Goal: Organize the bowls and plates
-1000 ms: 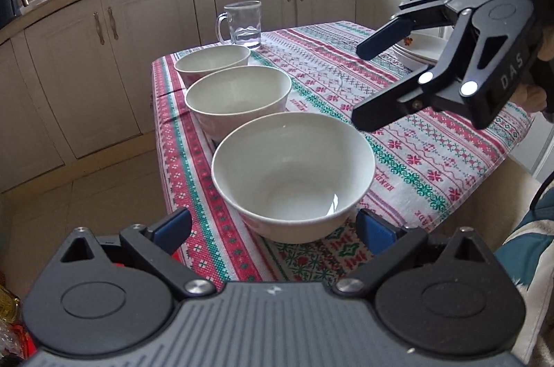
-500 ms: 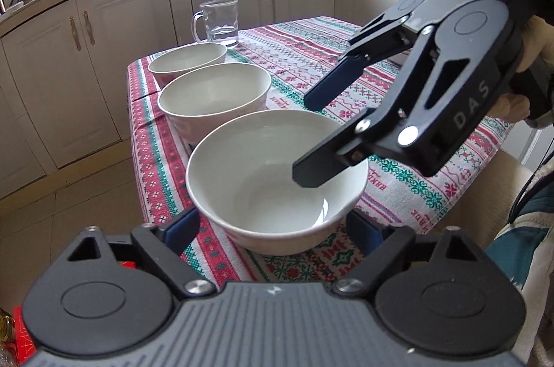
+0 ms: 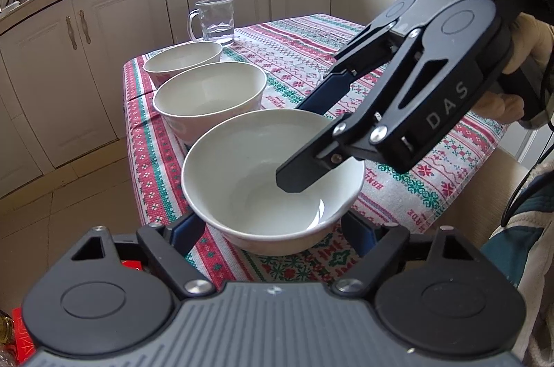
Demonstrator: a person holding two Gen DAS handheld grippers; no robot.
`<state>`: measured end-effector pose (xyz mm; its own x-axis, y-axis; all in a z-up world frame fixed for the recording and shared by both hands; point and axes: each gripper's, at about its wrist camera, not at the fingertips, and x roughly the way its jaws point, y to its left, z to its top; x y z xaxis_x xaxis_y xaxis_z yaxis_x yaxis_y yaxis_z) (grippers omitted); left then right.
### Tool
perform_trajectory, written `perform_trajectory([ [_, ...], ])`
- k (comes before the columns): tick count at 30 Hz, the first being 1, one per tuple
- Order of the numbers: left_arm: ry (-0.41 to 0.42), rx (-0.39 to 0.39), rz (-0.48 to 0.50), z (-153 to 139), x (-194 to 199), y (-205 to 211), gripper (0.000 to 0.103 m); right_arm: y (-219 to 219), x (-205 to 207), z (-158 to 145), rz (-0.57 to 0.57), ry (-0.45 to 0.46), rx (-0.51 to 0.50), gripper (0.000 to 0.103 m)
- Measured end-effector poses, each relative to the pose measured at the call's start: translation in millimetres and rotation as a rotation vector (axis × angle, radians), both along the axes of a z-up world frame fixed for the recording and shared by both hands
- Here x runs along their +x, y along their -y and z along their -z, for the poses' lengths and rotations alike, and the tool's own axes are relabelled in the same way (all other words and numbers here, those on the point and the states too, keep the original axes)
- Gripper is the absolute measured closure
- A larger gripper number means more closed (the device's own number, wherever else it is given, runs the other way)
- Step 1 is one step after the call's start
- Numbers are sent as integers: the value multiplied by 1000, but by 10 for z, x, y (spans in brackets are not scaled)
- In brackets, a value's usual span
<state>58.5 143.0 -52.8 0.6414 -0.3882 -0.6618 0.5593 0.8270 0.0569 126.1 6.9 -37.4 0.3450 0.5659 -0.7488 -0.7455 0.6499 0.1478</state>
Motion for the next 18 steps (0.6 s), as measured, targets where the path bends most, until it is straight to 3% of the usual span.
perform_trajectory([
  [9,1,18,13,-99,11,99,18,81,-47,-88,3,16,18,33],
  [18,10,16,78,-199,68,408,18,427,-132,-203,52,47,38,33],
])
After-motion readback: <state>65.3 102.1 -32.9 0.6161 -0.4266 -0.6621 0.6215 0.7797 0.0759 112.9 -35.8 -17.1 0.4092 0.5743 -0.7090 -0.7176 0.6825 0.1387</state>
